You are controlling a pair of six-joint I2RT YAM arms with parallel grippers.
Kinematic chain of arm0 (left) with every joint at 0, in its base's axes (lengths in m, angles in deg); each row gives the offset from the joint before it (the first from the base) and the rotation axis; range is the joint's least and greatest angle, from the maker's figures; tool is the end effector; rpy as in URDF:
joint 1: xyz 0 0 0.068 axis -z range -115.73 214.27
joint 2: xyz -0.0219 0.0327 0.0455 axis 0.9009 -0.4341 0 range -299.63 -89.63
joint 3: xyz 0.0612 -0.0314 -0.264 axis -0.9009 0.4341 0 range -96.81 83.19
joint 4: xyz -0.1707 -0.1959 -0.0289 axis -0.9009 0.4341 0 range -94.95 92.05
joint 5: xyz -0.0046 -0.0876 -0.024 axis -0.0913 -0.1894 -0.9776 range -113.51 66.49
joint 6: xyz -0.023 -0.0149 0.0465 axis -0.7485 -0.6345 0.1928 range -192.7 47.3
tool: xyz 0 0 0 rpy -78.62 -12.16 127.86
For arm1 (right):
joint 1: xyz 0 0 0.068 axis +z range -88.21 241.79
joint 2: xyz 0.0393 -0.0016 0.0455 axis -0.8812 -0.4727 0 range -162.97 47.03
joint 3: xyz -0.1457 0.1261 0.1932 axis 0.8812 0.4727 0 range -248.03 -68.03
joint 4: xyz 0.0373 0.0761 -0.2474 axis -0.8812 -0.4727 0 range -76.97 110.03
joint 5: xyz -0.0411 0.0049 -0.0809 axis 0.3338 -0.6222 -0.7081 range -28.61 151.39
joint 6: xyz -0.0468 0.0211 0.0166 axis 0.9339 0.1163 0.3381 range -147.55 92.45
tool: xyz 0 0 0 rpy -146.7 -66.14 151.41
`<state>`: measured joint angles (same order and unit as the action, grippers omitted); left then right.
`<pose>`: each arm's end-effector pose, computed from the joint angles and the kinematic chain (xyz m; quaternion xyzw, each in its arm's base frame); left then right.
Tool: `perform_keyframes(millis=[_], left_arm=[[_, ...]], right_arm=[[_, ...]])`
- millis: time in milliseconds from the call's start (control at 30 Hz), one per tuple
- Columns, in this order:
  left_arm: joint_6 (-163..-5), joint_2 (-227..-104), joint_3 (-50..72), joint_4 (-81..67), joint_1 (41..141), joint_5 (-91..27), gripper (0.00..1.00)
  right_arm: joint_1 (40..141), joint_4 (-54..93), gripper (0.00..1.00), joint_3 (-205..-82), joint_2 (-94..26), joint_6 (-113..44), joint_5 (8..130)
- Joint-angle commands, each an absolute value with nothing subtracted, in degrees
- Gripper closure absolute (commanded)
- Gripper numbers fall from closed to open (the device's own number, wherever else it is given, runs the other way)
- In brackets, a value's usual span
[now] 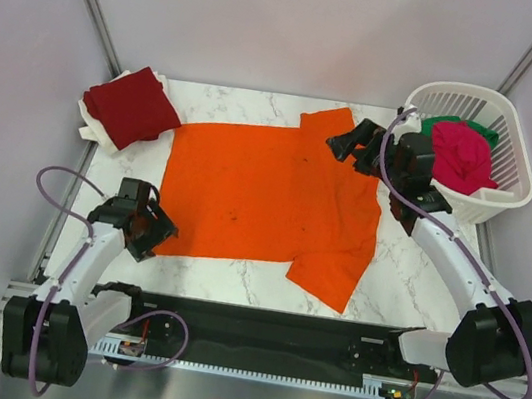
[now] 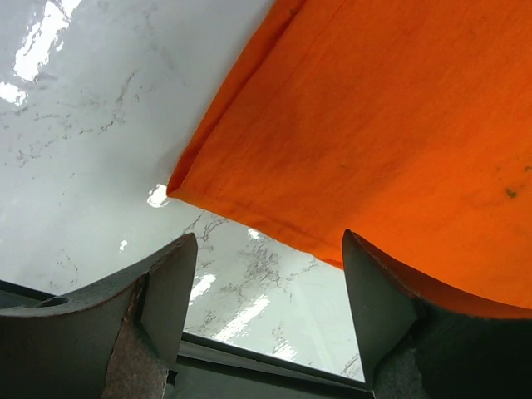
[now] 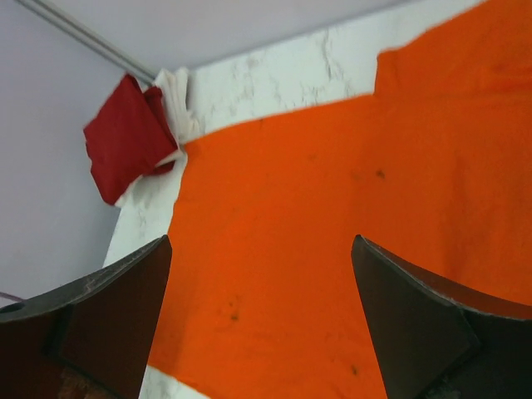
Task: Fold and stack the t-shirts
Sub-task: Flatten the tshirt out
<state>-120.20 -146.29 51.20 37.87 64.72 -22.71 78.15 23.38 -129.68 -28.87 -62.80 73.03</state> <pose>0.1645 -0.0007 0.1850 -0.3927 0.8987 -0.0731 0.1811 0.3000 0.0956 0.3469 0.0622 0.7672 0.3461 0.5363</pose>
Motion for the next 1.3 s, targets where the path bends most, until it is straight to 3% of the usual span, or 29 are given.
perform_keyframes(millis=[0, 533, 800, 967, 1067, 1200, 1267], left_arm=[[-126.9, -142.2, 53.5, 35.8, 64.4, -23.7, 0.23], [-132.0, -139.9, 56.7, 36.1, 64.4, -9.5, 0.31], [-131.1, -143.1, 58.7, 29.4, 64.4, -10.3, 0.36], [-130.7, -144.8, 59.1, 27.4, 64.4, -11.3, 0.46], [-130.4, -144.9, 59.0, 27.0, 64.4, -11.2, 0.58], [-130.0, -144.6, 58.9, 26.6, 64.4, -11.4, 0.82], [-129.7, -144.5, 59.0, 26.3, 64.4, -11.6, 0.89]], right_arm=[[80.6, 20.6, 0.02, -127.6, -26.1, -64.6, 75.1], [85.9, 15.5, 0.02, -124.4, -22.9, -61.8, 75.7], [86.1, 14.1, 0.02, -123.6, -23.4, -61.0, 75.1], [86.1, 13.8, 0.02, -123.8, -24.0, -60.6, 74.5], [86.1, 13.4, 0.02, -123.8, -24.0, -60.5, 74.4], [86.1, 10.9, 0.02, -123.6, -23.6, -59.7, 73.0], [86.1, 5.2, 0.02, -123.3, -22.6, -59.4, 67.0]])
